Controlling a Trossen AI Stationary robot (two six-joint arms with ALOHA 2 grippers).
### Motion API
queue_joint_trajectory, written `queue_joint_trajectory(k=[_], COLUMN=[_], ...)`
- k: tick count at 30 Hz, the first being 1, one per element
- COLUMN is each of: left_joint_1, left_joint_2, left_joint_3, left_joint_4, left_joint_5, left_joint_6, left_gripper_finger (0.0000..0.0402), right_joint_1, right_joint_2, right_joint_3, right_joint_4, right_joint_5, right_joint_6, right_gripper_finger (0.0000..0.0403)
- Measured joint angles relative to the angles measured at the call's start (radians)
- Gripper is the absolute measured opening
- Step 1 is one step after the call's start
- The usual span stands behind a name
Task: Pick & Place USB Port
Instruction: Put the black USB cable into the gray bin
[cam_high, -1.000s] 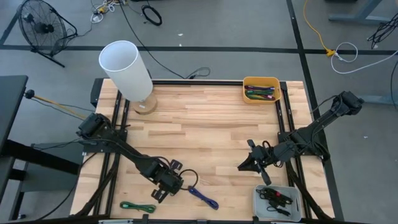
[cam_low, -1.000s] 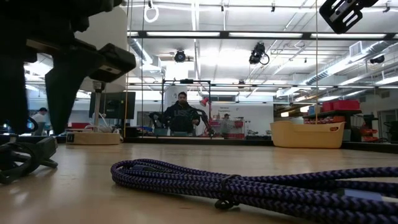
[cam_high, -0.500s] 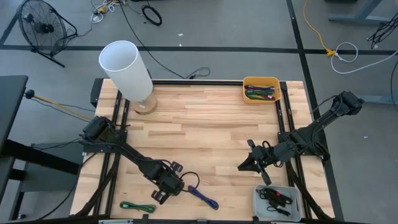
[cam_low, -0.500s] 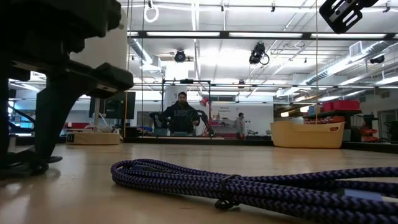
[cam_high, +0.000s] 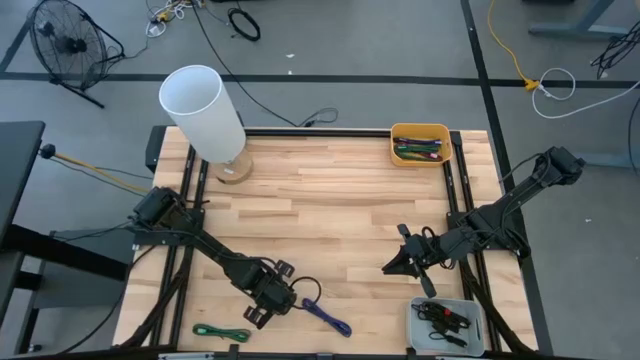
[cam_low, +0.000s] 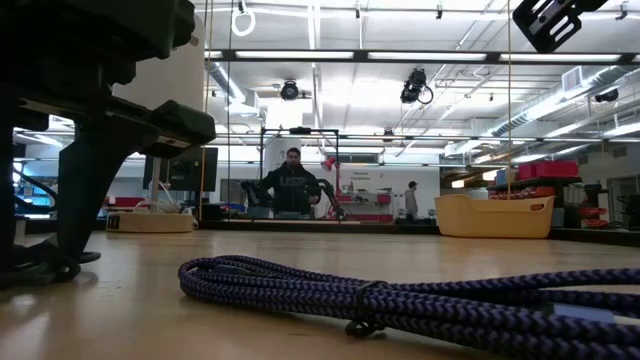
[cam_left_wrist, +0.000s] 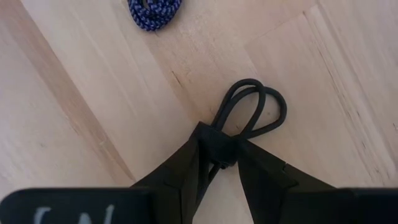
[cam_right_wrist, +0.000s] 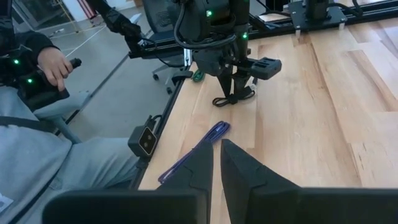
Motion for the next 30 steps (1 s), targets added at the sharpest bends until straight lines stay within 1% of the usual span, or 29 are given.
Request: queue_joint_trajectory(k=[6,11,14,16,18,20,21,23,25,26,28,30], left_joint_1=[-0.002,-0.002,-0.005,-0.008,-0.008,-0.007,-0.006,-0.006,-0.006,-0.006,-0.006,-0.006], left_joint_2=[0.001,0.003,0.003,0.004,0.006,0.005,0.005,0.005,0.003,0.003,0.003,0.001], left_joint_3=[0.000,-0.002,-0.002,-0.003,-0.003,-0.003,-0.003,-0.003,-0.003,-0.003,-0.003,-0.004], left_joint_4=[-0.003,0.003,0.006,0.011,0.018,0.017,0.017,0.017,0.020,0.026,0.045,0.066], left_joint_5=[0.008,0.013,0.027,0.016,-0.009,-0.022,-0.022,-0.021,-0.021,-0.022,-0.031,-0.072], left_joint_6=[-0.008,-0.019,0.006,0.038,0.032,0.010,0.007,0.011,0.014,0.008,-0.012,-0.035], left_gripper_finger=[0.0121,0.0160,0.0183,0.0191,0.0190,0.0170,0.0152,0.0102,0.0043,0.0034,0.0034,0.0034], right_joint_1=[0.000,0.000,0.000,0.000,0.000,0.000,0.000,0.000,0.000,0.000,0.000,0.000], right_joint_2=[0.000,0.000,0.000,0.000,0.000,0.000,0.000,0.000,0.000,0.000,0.000,0.000], right_joint_3=[0.000,0.000,0.000,0.000,0.000,0.000,0.000,0.000,0.000,0.000,0.000,0.000], right_joint_4=[0.000,0.000,0.000,0.000,0.000,0.000,0.000,0.000,0.000,0.000,0.000,0.000], right_joint_5=[0.000,0.000,0.000,0.000,0.000,0.000,0.000,0.000,0.000,0.000,0.000,0.000], right_joint_6=[-0.001,-0.001,-0.001,-0.002,-0.006,-0.005,-0.006,-0.006,-0.006,-0.006,-0.007,-0.013], right_gripper_finger=[0.0033,0.0033,0.0033,0.0033,0.0033,0.0033,0.0033,0.0033,0.0033,0.0033,0.0033,0.0033])
